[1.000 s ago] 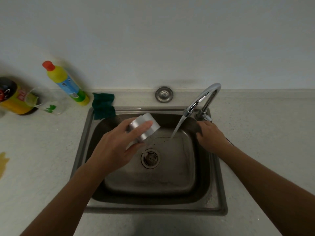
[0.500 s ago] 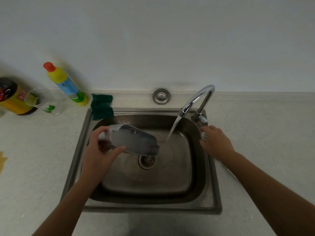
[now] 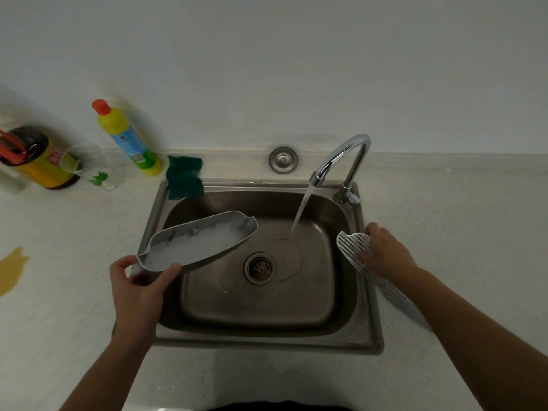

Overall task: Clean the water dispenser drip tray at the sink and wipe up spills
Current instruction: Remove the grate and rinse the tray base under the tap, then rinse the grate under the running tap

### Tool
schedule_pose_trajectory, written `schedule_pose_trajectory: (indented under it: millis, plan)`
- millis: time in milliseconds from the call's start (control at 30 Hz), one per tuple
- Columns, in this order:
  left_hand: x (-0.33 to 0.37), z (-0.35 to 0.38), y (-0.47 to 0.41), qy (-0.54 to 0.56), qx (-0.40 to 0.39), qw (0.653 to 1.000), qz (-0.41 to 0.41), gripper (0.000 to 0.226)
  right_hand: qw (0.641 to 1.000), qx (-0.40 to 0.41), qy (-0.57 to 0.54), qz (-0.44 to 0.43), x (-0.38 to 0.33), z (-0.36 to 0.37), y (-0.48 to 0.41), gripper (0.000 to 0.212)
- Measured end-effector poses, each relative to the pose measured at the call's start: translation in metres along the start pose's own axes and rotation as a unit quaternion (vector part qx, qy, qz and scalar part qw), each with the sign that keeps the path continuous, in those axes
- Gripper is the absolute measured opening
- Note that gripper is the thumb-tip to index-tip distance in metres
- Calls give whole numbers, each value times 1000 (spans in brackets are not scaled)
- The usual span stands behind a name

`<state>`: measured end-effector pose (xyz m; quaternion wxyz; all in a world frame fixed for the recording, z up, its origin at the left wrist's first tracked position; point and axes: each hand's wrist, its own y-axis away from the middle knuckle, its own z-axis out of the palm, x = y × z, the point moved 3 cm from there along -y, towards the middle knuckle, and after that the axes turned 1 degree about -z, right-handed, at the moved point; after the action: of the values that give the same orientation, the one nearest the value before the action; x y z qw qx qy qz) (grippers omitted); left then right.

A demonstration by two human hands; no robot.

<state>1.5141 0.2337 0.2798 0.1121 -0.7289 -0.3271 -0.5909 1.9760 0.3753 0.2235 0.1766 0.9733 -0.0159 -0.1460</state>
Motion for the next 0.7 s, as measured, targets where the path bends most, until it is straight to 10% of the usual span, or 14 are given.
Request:
schedule_pose_trajectory:
  millis: [400,567,700]
  plan:
    - [-21,-87,4,68,91,994,0,63,938,35,-293,-182,-156,-17,67,18]
    - [-33,-132,-31,137,157,978,-14,71,848,-5,-529,-29,-181,23,84,21]
    - [-49,-156,-63,176,191,965,-32,72,707,-61,-693,128,-204,54,90,25]
